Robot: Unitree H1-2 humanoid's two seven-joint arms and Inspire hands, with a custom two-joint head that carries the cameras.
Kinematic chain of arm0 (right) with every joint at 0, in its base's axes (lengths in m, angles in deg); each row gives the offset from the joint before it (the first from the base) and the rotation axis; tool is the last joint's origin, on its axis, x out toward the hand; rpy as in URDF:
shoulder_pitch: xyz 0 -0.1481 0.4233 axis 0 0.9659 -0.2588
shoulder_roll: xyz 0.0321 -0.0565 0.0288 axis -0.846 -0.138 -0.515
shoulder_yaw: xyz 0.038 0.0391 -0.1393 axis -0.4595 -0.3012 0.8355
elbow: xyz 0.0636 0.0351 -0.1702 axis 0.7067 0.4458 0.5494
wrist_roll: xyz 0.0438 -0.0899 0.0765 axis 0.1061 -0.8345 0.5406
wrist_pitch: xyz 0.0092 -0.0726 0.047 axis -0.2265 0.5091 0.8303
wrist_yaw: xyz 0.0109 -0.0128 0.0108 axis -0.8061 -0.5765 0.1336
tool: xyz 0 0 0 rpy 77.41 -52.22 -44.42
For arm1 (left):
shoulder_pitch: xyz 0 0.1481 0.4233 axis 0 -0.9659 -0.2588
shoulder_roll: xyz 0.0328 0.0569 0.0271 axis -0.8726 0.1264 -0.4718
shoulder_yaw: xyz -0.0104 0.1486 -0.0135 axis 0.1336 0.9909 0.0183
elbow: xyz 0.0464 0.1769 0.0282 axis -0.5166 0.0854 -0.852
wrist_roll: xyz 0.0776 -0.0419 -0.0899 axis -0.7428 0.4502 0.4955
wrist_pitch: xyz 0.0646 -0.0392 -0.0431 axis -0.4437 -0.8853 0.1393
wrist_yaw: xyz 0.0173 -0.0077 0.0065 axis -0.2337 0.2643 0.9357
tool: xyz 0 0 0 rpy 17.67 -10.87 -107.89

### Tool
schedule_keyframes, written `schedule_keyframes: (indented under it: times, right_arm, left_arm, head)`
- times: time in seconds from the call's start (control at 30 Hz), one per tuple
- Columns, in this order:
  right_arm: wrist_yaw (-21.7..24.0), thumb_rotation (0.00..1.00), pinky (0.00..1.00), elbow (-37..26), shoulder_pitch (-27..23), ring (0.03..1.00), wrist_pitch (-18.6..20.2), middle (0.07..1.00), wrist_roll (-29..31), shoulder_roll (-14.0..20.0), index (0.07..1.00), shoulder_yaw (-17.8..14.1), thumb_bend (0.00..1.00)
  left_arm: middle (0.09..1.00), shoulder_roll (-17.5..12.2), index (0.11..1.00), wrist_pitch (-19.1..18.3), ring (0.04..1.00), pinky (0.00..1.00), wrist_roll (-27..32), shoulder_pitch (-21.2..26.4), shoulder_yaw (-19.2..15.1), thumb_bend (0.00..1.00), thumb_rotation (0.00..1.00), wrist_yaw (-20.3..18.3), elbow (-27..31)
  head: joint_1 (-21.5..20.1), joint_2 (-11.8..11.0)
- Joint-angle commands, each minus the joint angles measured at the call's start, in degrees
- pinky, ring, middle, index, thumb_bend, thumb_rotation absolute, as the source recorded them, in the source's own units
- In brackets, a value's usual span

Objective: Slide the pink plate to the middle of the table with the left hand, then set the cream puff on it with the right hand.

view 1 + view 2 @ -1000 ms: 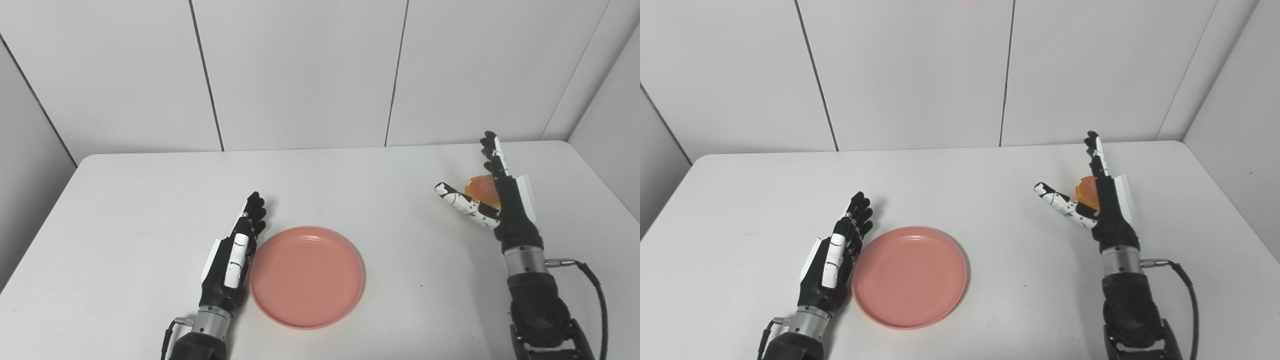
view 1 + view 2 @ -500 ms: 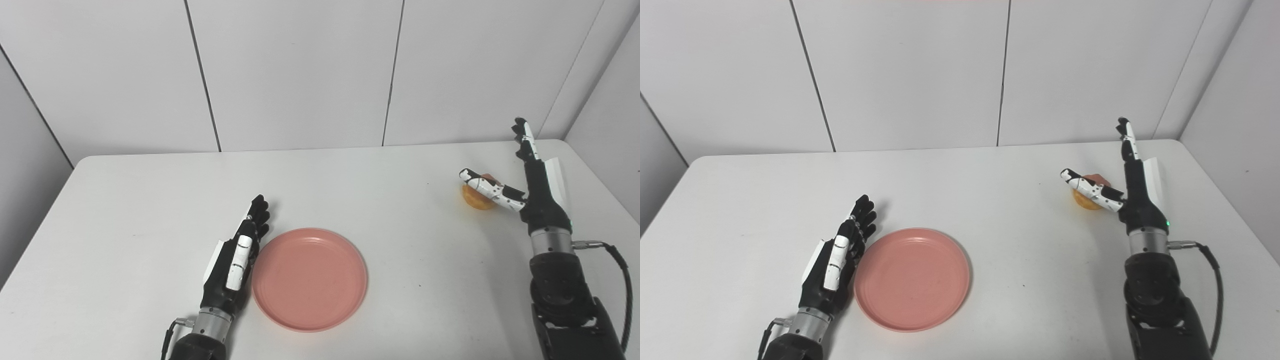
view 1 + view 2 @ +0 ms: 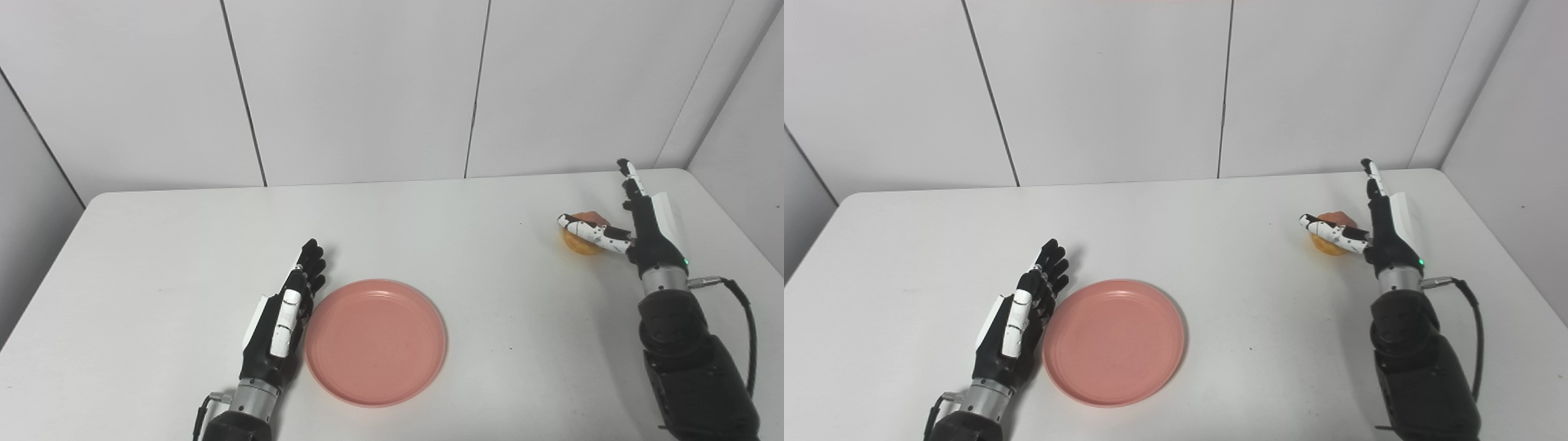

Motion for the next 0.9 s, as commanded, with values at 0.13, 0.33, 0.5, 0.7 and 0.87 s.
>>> schedule_keyframes:
  times: [0.13,0.33,0.5,0.7,0.87]
  right_arm:
    - [-3.04,0.40,0.82,4.59,-5.21,0.915,-1.74,0.950,-0.33,2.07,0.948,0.63,0.76]
    - [-3.17,0.39,0.83,8.41,-6.85,0.921,-1.03,0.953,-0.03,2.26,0.946,1.30,0.78]
    - [-3.43,0.34,0.82,11.54,-7.52,0.917,-1.31,0.951,-0.15,2.35,0.941,2.52,0.79]
    - [-4.22,0.28,0.76,14.37,-8.08,0.883,-1.36,0.940,-0.80,2.51,0.926,4.66,0.80]
    - [-4.52,0.23,0.76,14.82,-7.91,0.874,-0.97,0.921,-0.70,2.52,0.915,5.91,0.77]
  left_arm:
    - [1.000,-1.56,1.000,0.72,1.000,1.00,0.77,-2.37,-0.58,0.62,1.00,-1.01,-1.69]
    - [0.998,-2.20,0.991,1.28,1.000,1.00,1.66,-2.28,-0.76,0.61,1.00,-1.46,-1.83]
    - [0.991,-1.96,0.985,2.15,0.997,1.00,1.88,-2.15,-1.10,0.60,1.00,-1.09,-2.13]
    - [0.977,-2.11,0.968,2.64,0.987,1.00,1.63,-2.20,-1.32,0.59,1.00,-0.84,-2.08]
    - [0.970,-2.10,0.959,2.59,0.977,0.99,2.14,-2.35,-1.78,0.60,1.00,-0.78,-1.95]
  head:
    - [-0.70,0.16]
    - [-1.38,0.57]
    - [-1.67,0.57]
    - [-2.26,0.66]
    - [-2.27,0.96]
